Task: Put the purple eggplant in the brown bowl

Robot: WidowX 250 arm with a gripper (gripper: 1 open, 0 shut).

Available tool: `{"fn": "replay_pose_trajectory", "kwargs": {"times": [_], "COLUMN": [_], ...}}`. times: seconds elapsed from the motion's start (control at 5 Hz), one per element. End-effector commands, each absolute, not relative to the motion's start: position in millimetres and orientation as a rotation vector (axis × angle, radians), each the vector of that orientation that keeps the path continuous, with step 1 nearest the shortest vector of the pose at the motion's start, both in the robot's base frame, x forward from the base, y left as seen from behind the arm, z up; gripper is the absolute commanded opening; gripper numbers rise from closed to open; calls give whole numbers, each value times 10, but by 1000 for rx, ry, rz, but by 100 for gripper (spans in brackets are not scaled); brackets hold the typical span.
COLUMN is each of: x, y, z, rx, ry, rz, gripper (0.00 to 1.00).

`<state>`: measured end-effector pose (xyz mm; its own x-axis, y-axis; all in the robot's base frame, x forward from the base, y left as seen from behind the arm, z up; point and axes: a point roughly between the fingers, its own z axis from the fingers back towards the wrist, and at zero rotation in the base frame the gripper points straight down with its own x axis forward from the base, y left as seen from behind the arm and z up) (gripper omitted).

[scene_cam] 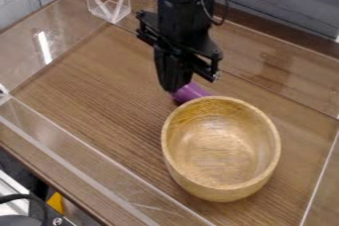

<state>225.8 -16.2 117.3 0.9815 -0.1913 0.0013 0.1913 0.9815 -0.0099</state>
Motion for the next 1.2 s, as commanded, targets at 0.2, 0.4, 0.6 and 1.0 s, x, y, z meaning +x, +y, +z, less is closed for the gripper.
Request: {"fn": "replay_pose_trajectory", "kwargs": {"times": [0.2, 0.4, 0.6, 1.0], "x": [2178, 2141, 2113, 2023], "y": [-242, -272, -301, -415], "z": [1254, 1245, 1234, 1174], "rx": [-17, -18, -17, -13], "ry": [-18, -11, -5, 4], "rz": [-202, -210, -217, -230], "gripper": [0, 0, 0, 0]}}
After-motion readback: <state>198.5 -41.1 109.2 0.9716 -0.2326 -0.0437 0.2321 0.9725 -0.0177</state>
